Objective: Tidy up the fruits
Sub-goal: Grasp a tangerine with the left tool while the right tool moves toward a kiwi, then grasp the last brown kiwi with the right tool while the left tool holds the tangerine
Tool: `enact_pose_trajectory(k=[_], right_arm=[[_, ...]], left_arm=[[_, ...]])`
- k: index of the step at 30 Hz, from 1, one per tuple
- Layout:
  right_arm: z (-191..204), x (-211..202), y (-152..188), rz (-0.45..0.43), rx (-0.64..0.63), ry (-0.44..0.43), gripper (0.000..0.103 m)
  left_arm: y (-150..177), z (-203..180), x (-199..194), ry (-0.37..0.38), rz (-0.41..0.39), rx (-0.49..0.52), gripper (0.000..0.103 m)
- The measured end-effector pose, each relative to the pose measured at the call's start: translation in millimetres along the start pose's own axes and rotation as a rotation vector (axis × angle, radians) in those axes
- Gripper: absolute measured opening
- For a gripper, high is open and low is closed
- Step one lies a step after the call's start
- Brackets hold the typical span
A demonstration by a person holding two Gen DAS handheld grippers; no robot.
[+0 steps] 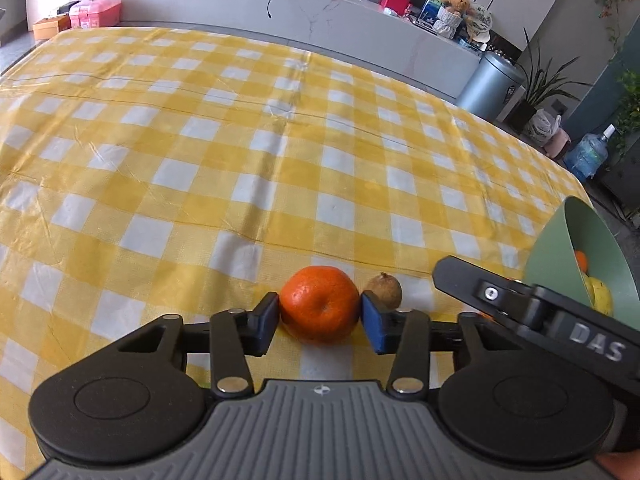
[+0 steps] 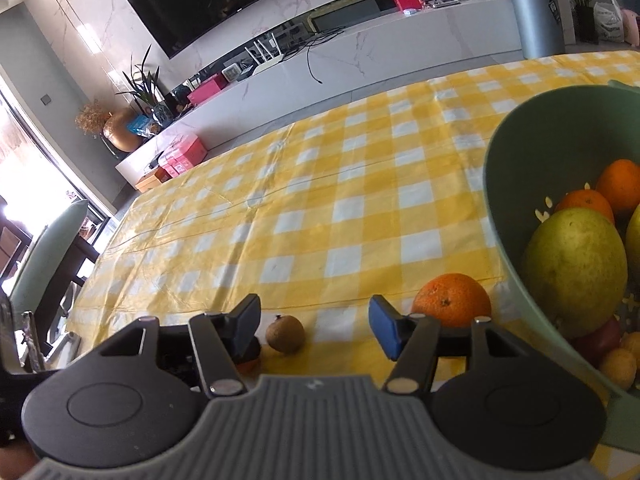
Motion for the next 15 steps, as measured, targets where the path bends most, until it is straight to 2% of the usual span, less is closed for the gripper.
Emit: enact_pose_trajectory(k=[4, 9, 12, 15], right_arm=[[0, 6, 3, 0.001, -0.005, 0.012, 0.058], [7, 11, 5, -0.028, -0.041, 0.008, 0.058], [19, 16, 8, -0.034, -0.119, 0.024, 0.058], [37, 27, 13, -0.025, -0.252, 0.062, 0.057]], left_arm=[[4, 7, -6, -0.037, -0.021, -0.017, 0.049], [7, 23, -12, -0.017, -0.031, -0.063, 0.049], [6, 32, -17, -0.028, -0.054, -0.091, 0.049], [6, 37, -20, -0.059, -0.066, -0.103, 0.049]])
Point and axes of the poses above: each gripper's, at about its wrist camera, not at the fingertips, and x roughly the way its jaws point, z to its left, y to its underside, the point moved 1 cm from there along x, roughly the way its jaws point, and after that the axes turned 10 degrees about z, right-handed, at the moved point
